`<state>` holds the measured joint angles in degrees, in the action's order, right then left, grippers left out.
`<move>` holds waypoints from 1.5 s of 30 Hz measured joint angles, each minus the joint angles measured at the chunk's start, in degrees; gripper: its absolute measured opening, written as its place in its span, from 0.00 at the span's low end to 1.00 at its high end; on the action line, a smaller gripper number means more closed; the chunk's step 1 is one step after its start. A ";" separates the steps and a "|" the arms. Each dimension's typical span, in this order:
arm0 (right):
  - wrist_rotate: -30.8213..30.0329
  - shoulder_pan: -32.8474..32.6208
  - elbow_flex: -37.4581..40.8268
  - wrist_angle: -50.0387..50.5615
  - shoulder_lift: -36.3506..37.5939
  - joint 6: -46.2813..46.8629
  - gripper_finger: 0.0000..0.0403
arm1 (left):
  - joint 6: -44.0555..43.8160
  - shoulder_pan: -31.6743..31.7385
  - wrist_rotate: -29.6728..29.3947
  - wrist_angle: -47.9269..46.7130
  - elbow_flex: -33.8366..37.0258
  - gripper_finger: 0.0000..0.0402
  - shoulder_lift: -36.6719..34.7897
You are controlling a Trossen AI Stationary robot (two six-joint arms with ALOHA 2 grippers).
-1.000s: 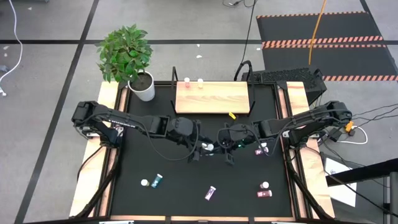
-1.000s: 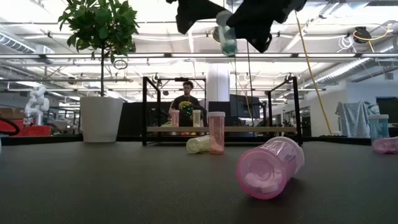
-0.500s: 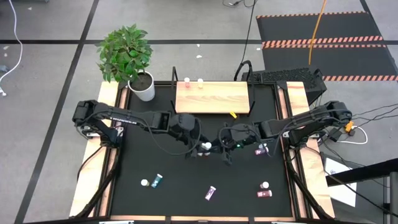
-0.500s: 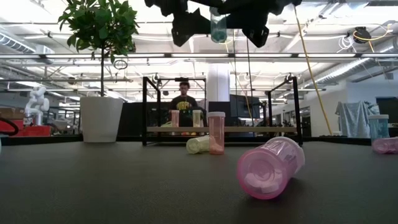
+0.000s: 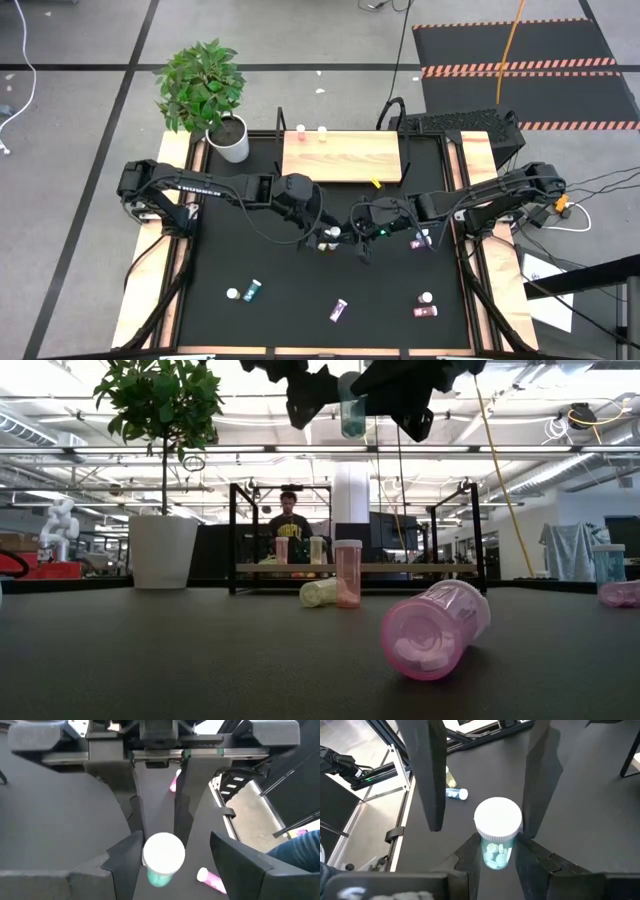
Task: Pick and place medicine bottles onto shelf by color
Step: Put the bottom right blue pill bottle on the shelf
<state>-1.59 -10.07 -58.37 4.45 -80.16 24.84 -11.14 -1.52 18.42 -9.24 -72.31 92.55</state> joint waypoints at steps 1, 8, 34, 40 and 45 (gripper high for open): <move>-0.06 0.11 0.00 0.20 0.00 -0.03 0.24 | 0.61 0.00 0.03 0.36 0.00 0.58 0.00; 0.23 0.28 0.00 0.10 -0.02 -0.02 0.24 | 2.04 0.03 -0.04 0.00 0.00 0.56 0.00; -0.14 0.28 0.04 -1.70 -0.02 1.26 0.24 | 4.46 0.72 -1.71 -3.06 0.00 0.42 -0.04; -0.26 0.28 0.04 -2.12 -0.02 1.67 0.24 | 4.85 0.81 -0.66 -2.92 0.00 0.31 -0.04; -1.13 0.24 0.07 -2.48 -0.02 1.49 0.24 | 4.01 0.92 -0.45 -3.01 0.00 0.27 -0.09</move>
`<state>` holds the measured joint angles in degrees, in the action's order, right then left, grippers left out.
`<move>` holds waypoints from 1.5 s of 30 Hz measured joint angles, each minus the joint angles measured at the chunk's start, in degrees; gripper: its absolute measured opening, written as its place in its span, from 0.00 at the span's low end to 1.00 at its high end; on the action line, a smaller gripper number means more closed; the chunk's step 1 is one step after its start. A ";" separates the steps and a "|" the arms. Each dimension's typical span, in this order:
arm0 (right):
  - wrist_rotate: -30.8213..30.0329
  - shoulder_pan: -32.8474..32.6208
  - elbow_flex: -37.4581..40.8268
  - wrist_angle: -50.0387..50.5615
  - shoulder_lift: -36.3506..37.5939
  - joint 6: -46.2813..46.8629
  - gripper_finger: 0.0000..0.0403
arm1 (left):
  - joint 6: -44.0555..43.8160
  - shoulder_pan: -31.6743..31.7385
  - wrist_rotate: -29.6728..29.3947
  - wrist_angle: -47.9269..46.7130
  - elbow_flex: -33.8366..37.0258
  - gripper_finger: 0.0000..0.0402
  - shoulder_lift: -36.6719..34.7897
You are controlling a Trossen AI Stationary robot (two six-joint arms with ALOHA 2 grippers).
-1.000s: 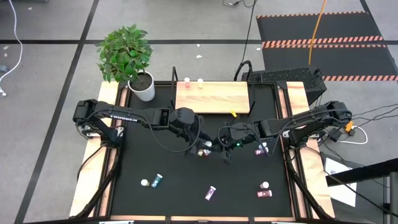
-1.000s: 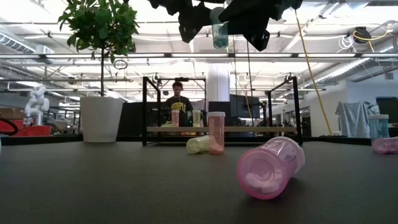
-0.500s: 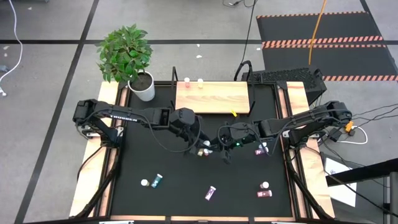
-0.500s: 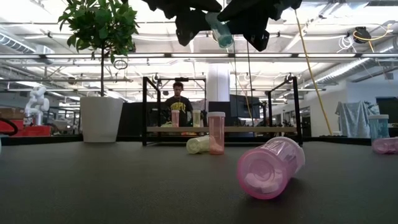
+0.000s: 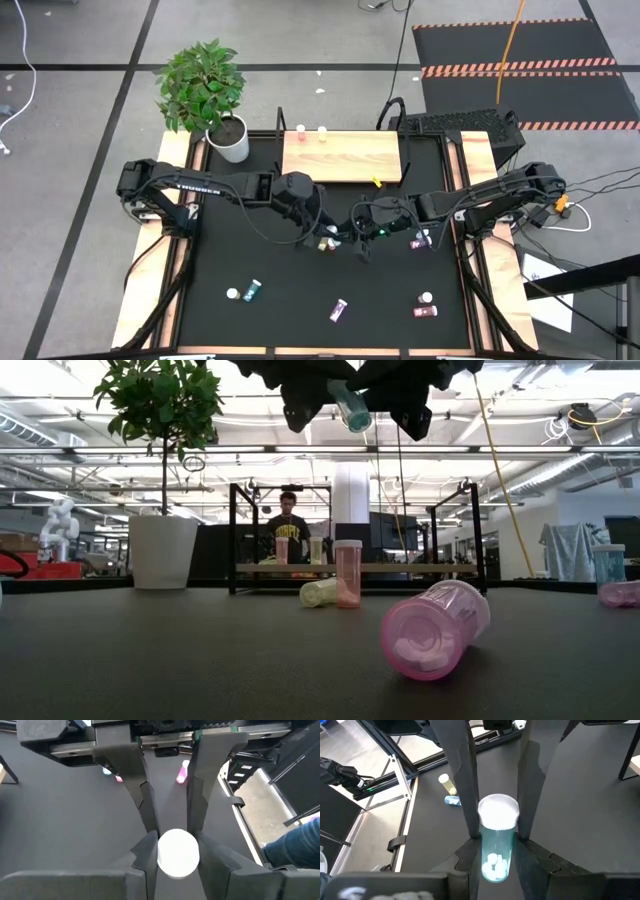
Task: Pick and place medicine bottles onto shelf by color
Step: Put the bottom right blue pill bottle on the shelf
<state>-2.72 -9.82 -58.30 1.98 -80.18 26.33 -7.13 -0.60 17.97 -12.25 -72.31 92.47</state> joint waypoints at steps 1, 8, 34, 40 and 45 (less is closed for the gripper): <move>-0.15 0.00 0.00 0.00 0.00 -0.22 0.24 | -0.10 0.13 0.01 0.00 0.00 0.28 -0.01; -5.65 0.11 -0.16 2.93 0.12 -3.49 0.32 | 1.47 2.24 -1.74 -3.46 -0.95 0.34 -2.11; -23.18 0.52 -0.02 21.05 12.54 5.81 0.54 | 24.15 25.89 -7.80 -10.62 -29.23 0.33 17.25; -29.89 0.60 -0.04 21.90 18.59 5.32 0.54 | 22.87 32.75 -7.77 -6.28 -34.84 0.33 27.56; -31.03 1.19 -0.04 22.33 21.92 6.13 0.54 | 22.41 34.53 -5.33 -6.73 -35.36 0.33 32.57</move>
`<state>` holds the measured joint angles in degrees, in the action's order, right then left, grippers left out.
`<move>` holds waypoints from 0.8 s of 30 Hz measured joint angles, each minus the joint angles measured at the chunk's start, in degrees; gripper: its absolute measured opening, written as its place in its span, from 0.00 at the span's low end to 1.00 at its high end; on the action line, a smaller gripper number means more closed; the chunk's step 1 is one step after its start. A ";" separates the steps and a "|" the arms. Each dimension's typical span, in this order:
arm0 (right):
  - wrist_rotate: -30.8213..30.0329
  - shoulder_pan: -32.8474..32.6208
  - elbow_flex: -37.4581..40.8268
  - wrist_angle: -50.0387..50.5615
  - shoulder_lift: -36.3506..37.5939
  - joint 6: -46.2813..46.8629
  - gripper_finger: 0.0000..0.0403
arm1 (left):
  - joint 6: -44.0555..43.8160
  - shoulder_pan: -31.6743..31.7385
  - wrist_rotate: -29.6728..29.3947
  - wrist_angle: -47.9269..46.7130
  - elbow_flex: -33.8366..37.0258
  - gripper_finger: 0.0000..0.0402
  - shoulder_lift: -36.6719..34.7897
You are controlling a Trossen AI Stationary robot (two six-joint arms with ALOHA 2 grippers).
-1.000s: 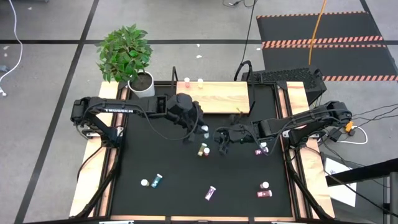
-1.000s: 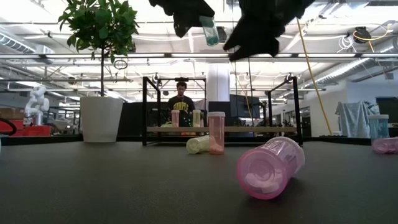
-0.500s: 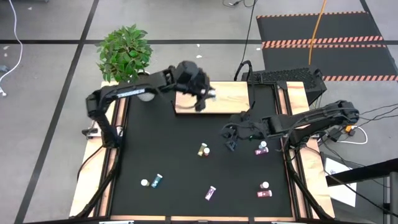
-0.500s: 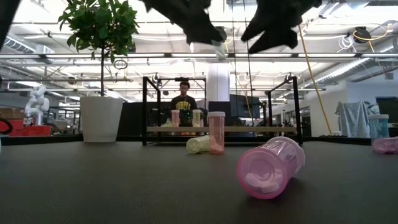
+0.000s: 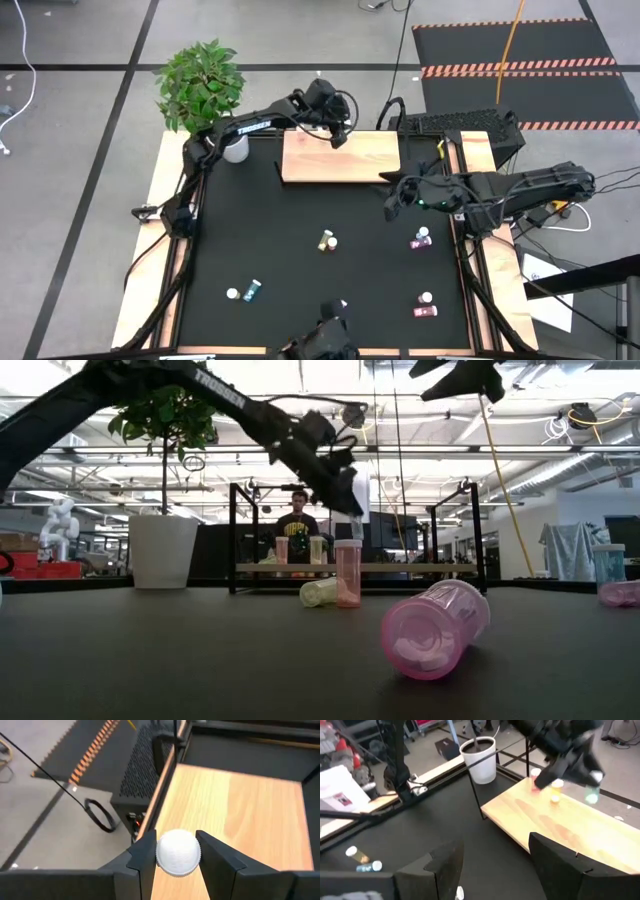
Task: Pick and place medicine bottles onto shelf by color
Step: Put the bottom right blue pill bottle on the shelf
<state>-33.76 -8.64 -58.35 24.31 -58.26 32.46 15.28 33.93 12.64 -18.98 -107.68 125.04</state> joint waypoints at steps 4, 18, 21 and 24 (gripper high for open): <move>-1.02 0.26 0.00 -0.02 0.59 1.19 0.54 | 0.28 0.23 0.31 -0.64 -0.13 0.33 1.98; -0.75 0.43 0.00 0.01 -2.35 3.55 0.54 | 4.53 0.46 -3.96 -0.26 0.74 0.33 3.36; -0.75 0.43 0.00 -0.02 -2.36 3.57 0.54 | 3.58 0.77 -4.49 -0.65 1.97 0.33 3.38; -0.75 0.43 0.00 -0.04 -2.36 3.57 0.54 | 2.59 1.08 -4.63 -0.22 2.84 0.33 3.36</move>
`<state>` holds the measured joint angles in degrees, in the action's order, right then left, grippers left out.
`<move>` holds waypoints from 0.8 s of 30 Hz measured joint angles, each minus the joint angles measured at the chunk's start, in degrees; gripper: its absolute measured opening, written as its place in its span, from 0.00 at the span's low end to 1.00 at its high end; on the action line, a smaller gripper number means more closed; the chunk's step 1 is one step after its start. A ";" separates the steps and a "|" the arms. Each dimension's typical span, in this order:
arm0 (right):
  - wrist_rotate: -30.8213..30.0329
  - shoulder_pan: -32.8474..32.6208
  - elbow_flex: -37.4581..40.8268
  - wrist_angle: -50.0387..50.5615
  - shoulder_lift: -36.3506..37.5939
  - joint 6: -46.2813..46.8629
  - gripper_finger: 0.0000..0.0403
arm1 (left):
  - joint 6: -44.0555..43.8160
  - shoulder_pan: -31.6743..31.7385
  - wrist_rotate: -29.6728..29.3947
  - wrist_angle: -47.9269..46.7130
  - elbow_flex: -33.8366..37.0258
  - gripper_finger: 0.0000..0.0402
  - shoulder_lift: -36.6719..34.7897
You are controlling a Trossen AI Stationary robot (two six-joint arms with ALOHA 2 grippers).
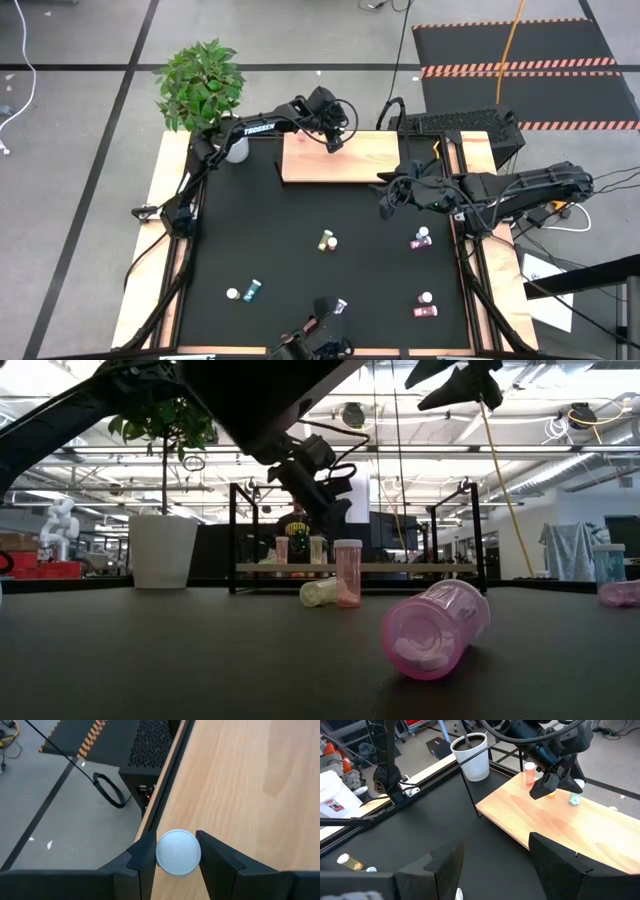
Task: Pick and place medicine bottles onto shelf by color
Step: Put the bottom right blue pill bottle on the shelf
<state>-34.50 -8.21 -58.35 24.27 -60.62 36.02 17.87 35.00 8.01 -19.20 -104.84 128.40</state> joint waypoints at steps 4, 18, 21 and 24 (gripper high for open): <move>0.06 0.00 0.00 0.00 0.00 0.01 0.54 | -0.01 0.01 -0.02 0.06 0.12 0.33 0.00; 0.27 0.00 0.00 0.00 0.00 -1.20 0.54 | 0.66 -1.38 0.87 0.06 0.17 0.33 0.00; 0.28 0.00 0.00 0.00 0.00 -1.32 0.56 | 1.05 -1.38 0.51 0.04 0.17 0.34 0.00; 0.28 0.00 0.00 0.00 0.00 -1.26 0.60 | 1.08 -1.38 -0.38 -0.25 0.28 0.39 0.00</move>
<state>-34.22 -8.21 -58.35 24.27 -60.62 34.76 18.95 33.63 7.63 -19.45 -104.55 128.40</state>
